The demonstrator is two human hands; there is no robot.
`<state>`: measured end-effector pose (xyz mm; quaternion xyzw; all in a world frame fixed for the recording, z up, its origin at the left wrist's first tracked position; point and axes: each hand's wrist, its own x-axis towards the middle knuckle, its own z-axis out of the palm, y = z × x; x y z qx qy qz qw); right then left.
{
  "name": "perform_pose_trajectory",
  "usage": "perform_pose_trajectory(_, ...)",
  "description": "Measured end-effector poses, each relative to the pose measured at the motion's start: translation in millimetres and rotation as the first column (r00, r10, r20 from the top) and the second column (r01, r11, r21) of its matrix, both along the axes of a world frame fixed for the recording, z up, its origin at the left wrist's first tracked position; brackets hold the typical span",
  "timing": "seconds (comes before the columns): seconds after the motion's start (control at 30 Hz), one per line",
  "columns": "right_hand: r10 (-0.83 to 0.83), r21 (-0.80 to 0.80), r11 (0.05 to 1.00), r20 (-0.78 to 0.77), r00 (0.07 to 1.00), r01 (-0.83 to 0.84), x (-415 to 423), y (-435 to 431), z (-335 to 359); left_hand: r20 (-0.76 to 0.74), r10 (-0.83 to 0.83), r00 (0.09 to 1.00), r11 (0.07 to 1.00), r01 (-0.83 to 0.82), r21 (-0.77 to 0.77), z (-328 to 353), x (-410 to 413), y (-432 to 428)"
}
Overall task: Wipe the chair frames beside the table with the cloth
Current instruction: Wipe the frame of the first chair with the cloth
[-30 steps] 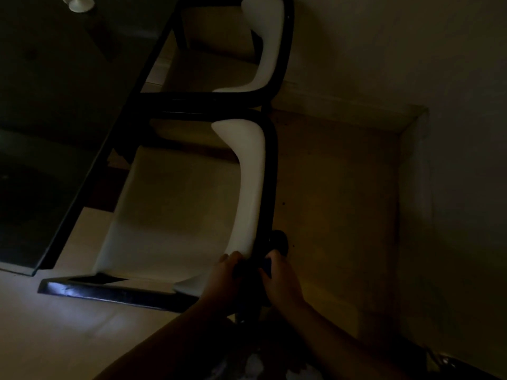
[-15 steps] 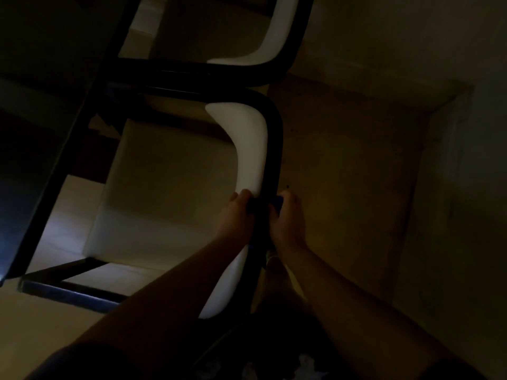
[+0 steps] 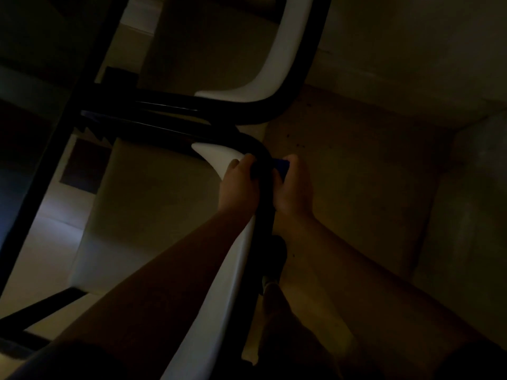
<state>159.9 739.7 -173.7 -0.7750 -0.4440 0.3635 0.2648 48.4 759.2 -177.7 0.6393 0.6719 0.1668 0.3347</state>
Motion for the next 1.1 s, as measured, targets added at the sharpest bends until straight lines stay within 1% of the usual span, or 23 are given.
perform_pose_trajectory(0.17,0.038,-0.002,0.999,-0.003,0.999,-0.038,6.2,18.5,-3.4,-0.043,-0.005,0.999,0.999,0.007,0.032,1.9,3.3,14.9)
perform_pose_trajectory(0.23,0.066,-0.021,0.998,-0.005,0.998,-0.066,7.4,19.0,-1.4,-0.041,0.016,0.999,1.000,-0.017,-0.012,5.6,2.8,15.9)
perform_pose_trajectory(0.33,0.088,-0.049,0.995,-0.027,0.996,-0.089,9.2,11.8,5.3,0.017,0.039,0.999,0.993,-0.037,-0.112,12.2,-0.8,12.6)
perform_pose_trajectory(0.4,0.106,-0.059,0.992,-0.047,0.993,-0.108,9.9,-4.6,13.5,0.026,0.017,1.000,0.989,-0.013,-0.145,19.6,-5.8,0.7)
perform_pose_trajectory(0.5,0.113,-0.084,0.989,-0.066,0.991,-0.118,5.7,-49.0,24.1,-0.006,-0.061,0.998,0.974,0.058,-0.217,28.1,-17.1,-31.0)
perform_pose_trajectory(0.63,0.061,-0.081,0.994,-0.075,0.995,-0.067,-12.4,-119.6,45.4,0.013,-0.082,0.997,0.956,0.083,-0.282,46.1,-37.2,-84.2)
perform_pose_trajectory(0.73,0.018,-0.053,0.998,-0.068,0.998,-0.022,-28.6,-162.2,70.6,0.025,-0.107,0.994,0.962,0.110,-0.248,65.1,-54.0,-126.5)
perform_pose_trajectory(0.83,-0.010,-0.030,1.000,-0.044,0.999,0.009,-40.8,-194.2,96.7,0.082,-0.123,0.989,0.968,0.138,-0.209,86.7,-69.2,-159.5)
perform_pose_trajectory(0.97,-0.037,0.023,0.999,-0.008,0.999,0.037,-52.3,-228.6,124.4,0.093,-0.203,0.975,0.971,0.212,-0.109,115.4,-83.5,-186.1)
perform_pose_trajectory(1.1,-0.053,0.071,0.996,-0.012,0.999,0.054,-55.6,-251.3,136.8,0.112,-0.233,0.966,0.970,0.239,-0.041,131.6,-85.4,-207.1)
